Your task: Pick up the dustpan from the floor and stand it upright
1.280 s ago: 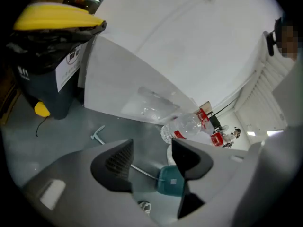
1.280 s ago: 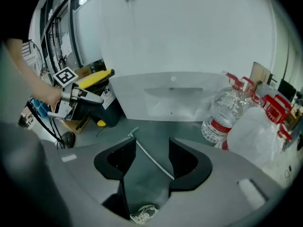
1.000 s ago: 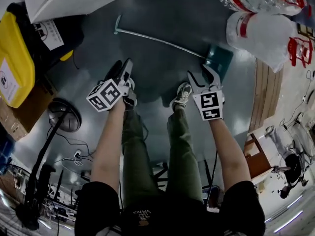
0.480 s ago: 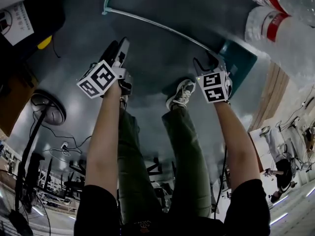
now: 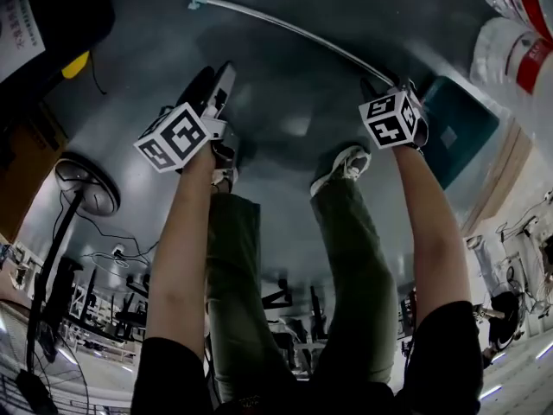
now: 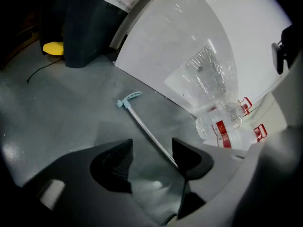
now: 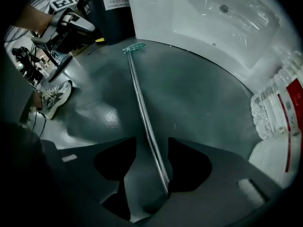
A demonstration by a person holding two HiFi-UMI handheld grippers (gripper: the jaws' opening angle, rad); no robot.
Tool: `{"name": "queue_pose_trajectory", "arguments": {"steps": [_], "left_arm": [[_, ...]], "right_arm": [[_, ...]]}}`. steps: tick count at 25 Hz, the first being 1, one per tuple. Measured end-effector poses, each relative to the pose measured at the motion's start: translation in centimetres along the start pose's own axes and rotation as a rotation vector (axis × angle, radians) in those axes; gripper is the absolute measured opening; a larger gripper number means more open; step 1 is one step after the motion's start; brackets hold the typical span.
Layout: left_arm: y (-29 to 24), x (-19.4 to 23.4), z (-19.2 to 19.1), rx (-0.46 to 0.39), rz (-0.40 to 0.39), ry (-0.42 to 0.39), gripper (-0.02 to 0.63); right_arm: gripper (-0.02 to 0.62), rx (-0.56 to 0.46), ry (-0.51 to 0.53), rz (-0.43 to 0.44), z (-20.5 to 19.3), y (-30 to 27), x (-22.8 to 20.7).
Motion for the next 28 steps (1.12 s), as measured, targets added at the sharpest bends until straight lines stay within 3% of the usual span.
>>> {"name": "queue_pose_trajectory", "arguments": {"steps": [4, 11, 13, 14, 17, 22, 28], "left_arm": [[0.0, 1.8, -0.4, 0.018, 0.028, -0.024, 0.285], [-0.8, 2.6, -1.8, 0.021, -0.012, 0.035, 0.287], [-0.8, 2.5, -1.9, 0.024, -0.016, 0.039, 0.287], [-0.8, 2.4, -1.8, 0.026, -0.017, 0.038, 0.287], [-0.7, 1.8, -1.1, 0.027, -0.019, 0.031, 0.287], [-0.5, -1.1, 1.0, -0.001, -0.064, 0.035, 0.296], [-0.9, -8.7, 5.4, -0.053, -0.19, -0.02, 0.319]], "right_arm": [[0.19, 0.032, 0.064, 0.014, -0.4, -2.5, 0.9], [0.187, 0.092, 0.102, 0.046, -1.6, -4.9, 1.0], [0.168, 0.083, 0.128, 0.06, -1.8, -4.8, 1.0], [0.1, 0.075, 0.153, 0.06, -1.8, -4.7, 1.0], [0.081, 0.055, 0.221, 0.056, -1.6, -4.1, 1.1], [0.071, -0.012, 0.194, 0.042, 0.4, -1.1, 1.2], [0.072, -0.099, 0.121, 0.037, 3.1, 3.5, 0.9]]}}
Point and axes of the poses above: the fingertips, and each gripper's own axes: y backward along the fingers, x to its left, z out of its top, the point moved 1 cm from there along y, backward along the fingers, and after that the axes turned 14 degrees about -z, right-handed, at the moved point
